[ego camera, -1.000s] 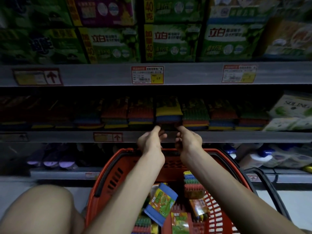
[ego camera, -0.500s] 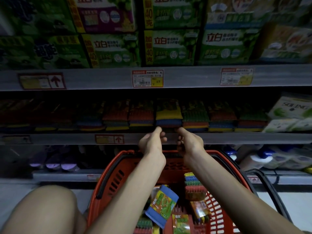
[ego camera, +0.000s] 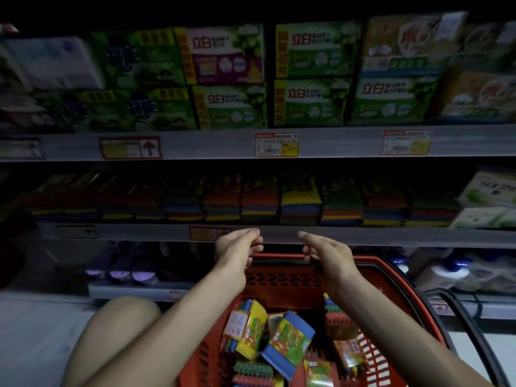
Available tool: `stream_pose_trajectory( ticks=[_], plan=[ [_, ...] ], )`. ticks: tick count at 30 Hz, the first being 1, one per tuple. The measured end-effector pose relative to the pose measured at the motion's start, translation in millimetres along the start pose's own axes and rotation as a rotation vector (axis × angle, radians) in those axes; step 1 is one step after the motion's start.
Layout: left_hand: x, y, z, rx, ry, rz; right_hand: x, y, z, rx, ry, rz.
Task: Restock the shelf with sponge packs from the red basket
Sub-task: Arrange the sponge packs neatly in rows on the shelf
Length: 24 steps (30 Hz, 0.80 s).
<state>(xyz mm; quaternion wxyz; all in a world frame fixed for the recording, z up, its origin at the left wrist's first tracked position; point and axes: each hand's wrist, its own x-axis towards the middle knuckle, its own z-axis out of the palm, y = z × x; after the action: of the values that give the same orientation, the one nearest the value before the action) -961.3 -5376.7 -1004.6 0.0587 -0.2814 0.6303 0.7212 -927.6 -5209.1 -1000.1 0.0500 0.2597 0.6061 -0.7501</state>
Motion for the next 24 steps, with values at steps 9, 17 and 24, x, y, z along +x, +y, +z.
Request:
stream_pose_trajectory(
  ticks=[9, 17, 24],
  plan=[
    [15.6, 7.9, -30.6, -0.022, -0.073, 0.024, -5.8, 1.8, 70.4, 0.192, 0.155, 0.083],
    [29.3, 7.0, -14.4, -0.181, -0.093, -0.045, 20.3, 0.6, 109.4, 0.327, 0.337, 0.160],
    [36.4, 9.1, -14.1, -0.227, -0.098, -0.081, 26.6, -1.8, 121.8, 0.336, 0.397, 0.174]
  ],
)
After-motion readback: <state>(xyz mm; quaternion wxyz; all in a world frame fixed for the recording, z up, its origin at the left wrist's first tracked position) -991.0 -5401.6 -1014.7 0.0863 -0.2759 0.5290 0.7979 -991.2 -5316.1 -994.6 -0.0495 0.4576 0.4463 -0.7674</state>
